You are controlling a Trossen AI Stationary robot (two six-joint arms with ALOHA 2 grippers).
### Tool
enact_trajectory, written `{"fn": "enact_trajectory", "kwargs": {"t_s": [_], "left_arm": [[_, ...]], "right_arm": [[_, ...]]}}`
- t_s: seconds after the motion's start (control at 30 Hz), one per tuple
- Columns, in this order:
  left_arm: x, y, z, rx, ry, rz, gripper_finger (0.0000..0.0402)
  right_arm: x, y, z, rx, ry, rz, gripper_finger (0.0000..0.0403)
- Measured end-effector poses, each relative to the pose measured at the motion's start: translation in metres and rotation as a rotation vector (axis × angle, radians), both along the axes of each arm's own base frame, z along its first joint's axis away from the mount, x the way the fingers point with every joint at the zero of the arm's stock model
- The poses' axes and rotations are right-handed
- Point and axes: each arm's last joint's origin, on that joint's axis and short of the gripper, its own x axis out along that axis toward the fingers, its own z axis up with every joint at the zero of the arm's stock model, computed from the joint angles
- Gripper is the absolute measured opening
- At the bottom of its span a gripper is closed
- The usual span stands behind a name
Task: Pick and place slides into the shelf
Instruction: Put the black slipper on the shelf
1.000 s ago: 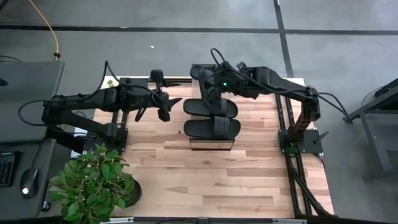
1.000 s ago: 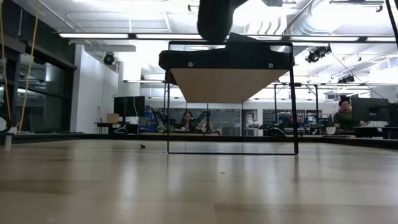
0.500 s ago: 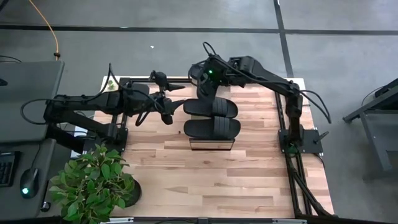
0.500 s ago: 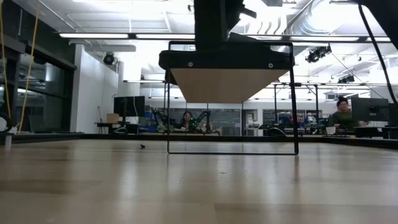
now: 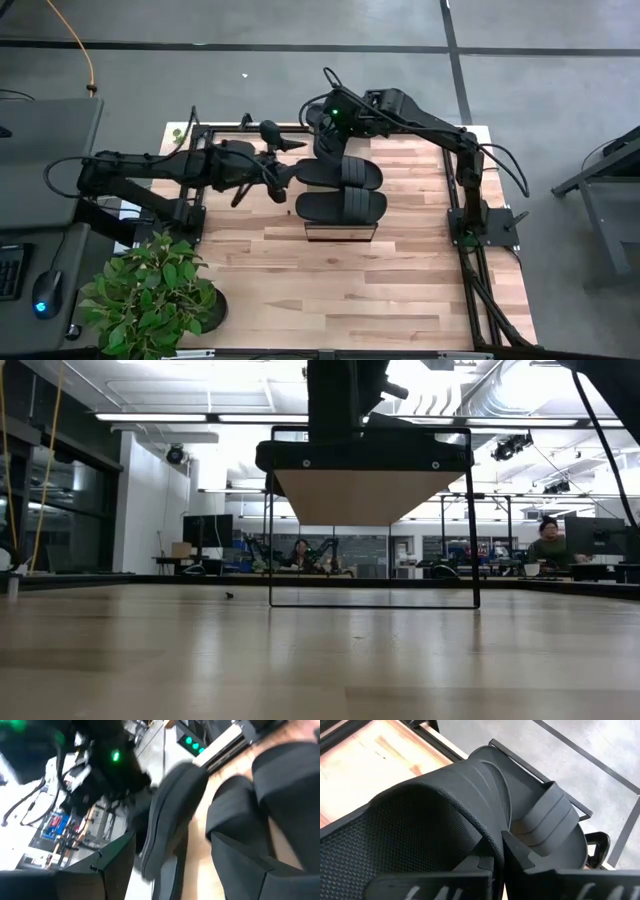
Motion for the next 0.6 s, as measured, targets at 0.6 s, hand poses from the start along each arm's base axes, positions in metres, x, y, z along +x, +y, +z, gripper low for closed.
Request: {"fn": "enact_trajectory", "kwargs": {"t_s": [0.6], "left_arm": [[0.044,-0.016,0.035,-0.089,0.091,-0.076,0.0241]], "right_arm": [[0.001,0.009,-0.001,0.005,0.020,0.020,0.0000]]}}
